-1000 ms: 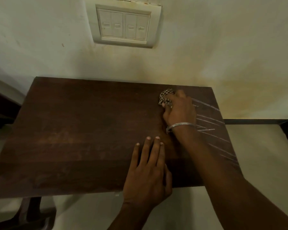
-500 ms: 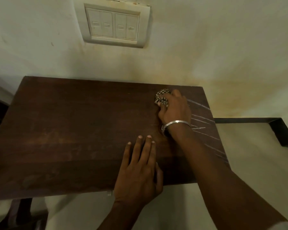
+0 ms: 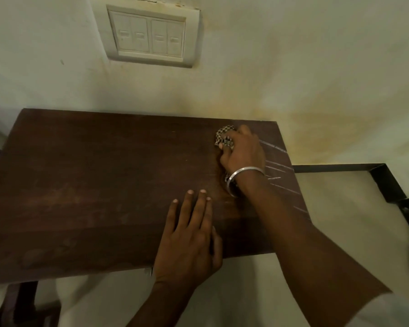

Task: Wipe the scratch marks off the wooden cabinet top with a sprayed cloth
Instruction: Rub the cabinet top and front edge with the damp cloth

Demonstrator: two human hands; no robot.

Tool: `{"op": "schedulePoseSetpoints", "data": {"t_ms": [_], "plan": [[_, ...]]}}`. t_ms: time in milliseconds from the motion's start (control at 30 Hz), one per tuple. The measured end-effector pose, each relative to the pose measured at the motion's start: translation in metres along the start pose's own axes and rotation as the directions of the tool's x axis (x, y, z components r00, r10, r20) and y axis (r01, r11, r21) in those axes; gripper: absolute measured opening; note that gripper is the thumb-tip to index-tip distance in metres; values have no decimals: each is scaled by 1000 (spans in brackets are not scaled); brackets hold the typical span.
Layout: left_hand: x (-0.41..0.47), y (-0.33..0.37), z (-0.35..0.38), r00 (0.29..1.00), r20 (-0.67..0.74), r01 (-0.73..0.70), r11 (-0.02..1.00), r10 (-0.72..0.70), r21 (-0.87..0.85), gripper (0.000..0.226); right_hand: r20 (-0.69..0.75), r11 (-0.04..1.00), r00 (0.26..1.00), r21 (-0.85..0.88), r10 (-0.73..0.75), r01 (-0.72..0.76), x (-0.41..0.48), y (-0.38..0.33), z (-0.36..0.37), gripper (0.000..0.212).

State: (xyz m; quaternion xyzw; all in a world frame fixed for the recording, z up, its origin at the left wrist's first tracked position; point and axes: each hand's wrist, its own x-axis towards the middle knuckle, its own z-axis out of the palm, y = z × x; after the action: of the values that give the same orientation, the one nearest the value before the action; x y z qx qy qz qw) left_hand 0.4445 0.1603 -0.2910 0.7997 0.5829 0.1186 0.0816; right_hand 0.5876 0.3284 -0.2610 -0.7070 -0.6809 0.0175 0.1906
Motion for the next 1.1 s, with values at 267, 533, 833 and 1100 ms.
{"op": "schedulePoseSetpoints", "data": {"t_ms": [267, 533, 833, 1100], "plan": [[-1, 1, -6, 1000, 23, 20, 1000, -20, -6, 65, 82, 999, 996, -5, 45, -44, 24, 1, -4, 35], [0, 2, -6, 1000, 9, 13, 1000, -13, 3, 64, 44, 997, 997, -31, 69, -68, -7, 4, -9, 36], [0, 2, -4, 1000, 0, 7, 1000, -7, 20, 64, 26, 998, 998, 19, 56, -56, -21, 4, -8, 31], [-1, 4, -6, 999, -48, 9, 1000, -8, 26, 64, 116, 996, 990, -33, 85, -82, 1, 5, -17, 40]]}}
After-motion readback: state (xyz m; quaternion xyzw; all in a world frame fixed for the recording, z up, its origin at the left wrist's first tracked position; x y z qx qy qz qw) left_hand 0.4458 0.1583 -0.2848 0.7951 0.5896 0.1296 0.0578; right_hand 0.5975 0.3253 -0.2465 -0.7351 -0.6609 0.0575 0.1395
